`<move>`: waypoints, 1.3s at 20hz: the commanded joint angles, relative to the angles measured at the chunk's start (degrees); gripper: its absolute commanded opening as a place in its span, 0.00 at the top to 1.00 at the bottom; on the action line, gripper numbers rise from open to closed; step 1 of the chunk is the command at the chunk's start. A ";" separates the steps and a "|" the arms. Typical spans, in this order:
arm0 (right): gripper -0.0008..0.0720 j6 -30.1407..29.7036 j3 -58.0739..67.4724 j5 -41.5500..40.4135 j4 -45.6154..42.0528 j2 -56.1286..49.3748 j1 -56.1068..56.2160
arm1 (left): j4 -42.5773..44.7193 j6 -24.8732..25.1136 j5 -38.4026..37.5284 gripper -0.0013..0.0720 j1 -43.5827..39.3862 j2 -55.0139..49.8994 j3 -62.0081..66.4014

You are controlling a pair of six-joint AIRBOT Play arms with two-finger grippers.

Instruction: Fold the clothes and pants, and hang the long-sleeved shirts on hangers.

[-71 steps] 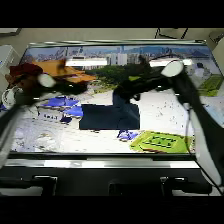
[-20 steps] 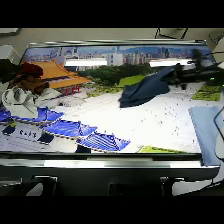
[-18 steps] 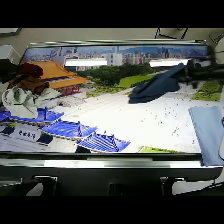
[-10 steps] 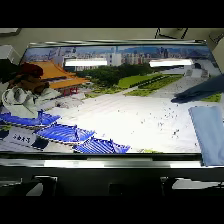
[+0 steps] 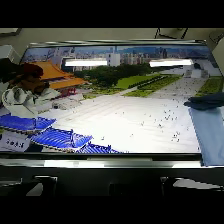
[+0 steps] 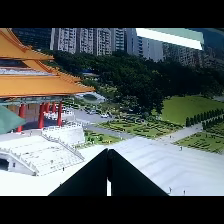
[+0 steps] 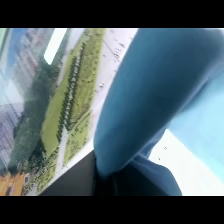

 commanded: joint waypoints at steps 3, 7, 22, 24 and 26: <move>0.94 2.49 -0.31 15.04 -13.94 1.79 -3.21 | -0.59 0.94 1.05 0.95 -1.14 0.00 0.00; 0.94 3.10 -10.82 15.30 -31.54 5.66 -2.99 | -0.55 1.70 1.99 0.95 -3.26 -0.09 0.00; 0.03 -0.76 -42.36 -4.63 -42.01 12.48 -2.95 | -0.85 1.44 1.22 0.95 -5.01 -0.13 0.04; 0.04 -2.86 -36.09 -5.57 -38.32 12.63 -2.95 | -5.49 -0.02 4.57 0.95 -5.01 -0.11 1.11; 0.04 -5.57 -24.87 -10.97 -26.29 12.68 -2.75 | -7.89 1.95 12.57 0.95 -6.43 -0.15 4.61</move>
